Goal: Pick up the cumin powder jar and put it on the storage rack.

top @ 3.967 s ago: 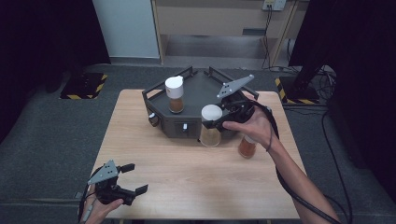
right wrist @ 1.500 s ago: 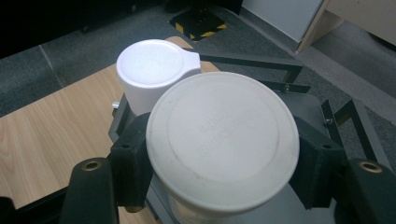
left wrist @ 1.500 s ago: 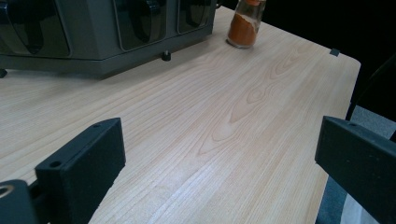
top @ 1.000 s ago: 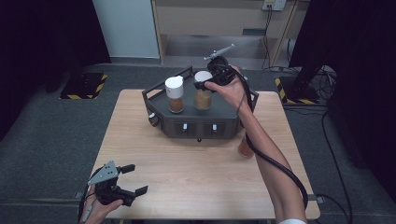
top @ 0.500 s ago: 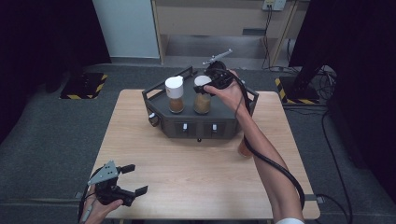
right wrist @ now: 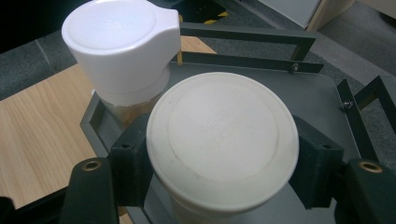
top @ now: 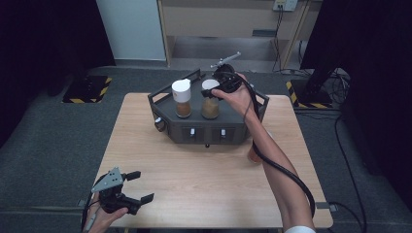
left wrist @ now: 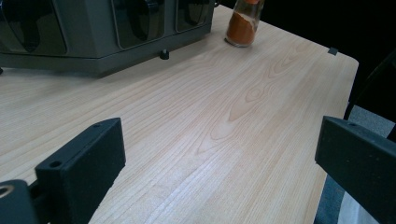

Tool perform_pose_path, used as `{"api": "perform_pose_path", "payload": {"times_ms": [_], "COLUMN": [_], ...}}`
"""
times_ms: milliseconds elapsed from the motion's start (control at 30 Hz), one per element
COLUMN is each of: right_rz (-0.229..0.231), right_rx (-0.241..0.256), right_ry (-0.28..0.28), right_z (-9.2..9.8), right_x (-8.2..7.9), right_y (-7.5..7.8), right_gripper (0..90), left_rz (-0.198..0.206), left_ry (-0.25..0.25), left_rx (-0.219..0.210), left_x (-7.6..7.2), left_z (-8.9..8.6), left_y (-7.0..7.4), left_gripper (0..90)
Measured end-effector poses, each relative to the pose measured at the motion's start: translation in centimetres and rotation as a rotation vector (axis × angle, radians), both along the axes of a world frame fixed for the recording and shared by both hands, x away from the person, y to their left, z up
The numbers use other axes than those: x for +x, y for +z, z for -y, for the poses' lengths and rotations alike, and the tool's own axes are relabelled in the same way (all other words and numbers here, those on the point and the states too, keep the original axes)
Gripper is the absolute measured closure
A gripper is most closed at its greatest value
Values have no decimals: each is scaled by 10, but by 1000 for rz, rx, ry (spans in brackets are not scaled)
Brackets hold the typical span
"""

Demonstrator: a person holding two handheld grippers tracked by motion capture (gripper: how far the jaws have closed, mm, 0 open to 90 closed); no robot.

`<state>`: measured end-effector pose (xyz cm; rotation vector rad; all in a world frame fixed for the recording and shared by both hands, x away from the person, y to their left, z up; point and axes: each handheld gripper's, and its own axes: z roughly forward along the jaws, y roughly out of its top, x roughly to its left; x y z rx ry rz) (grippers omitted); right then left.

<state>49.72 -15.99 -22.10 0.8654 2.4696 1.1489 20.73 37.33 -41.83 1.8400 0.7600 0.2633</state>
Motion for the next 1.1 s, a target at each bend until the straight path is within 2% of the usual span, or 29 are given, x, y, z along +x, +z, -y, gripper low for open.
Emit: {"api": "perform_pose_path", "payload": {"times_ms": [333,467,600,867,1100], "right_rz": [17,33,26,43,69], "right_rx": [31,41,61,92,94], "right_ry": [-2,-21,-29,-15,-6], "right_z": [5,5,9,17,22], "right_x": [-1,-4,-4,-7,-16], "right_y": [-8,-8,-9,-6,8], "right_gripper": [334,214,92,64,69], "left_rz": [1,0,-1,-5,-5], "left_ry": [0,0,0,-2,-3], "left_rx": [1,1,1,2,3], "left_x": [0,0,0,0,0], "left_z": [0,0,0,1,1], "left_y": [0,0,0,0,0], "left_gripper": [4,4,5,4,5]}}
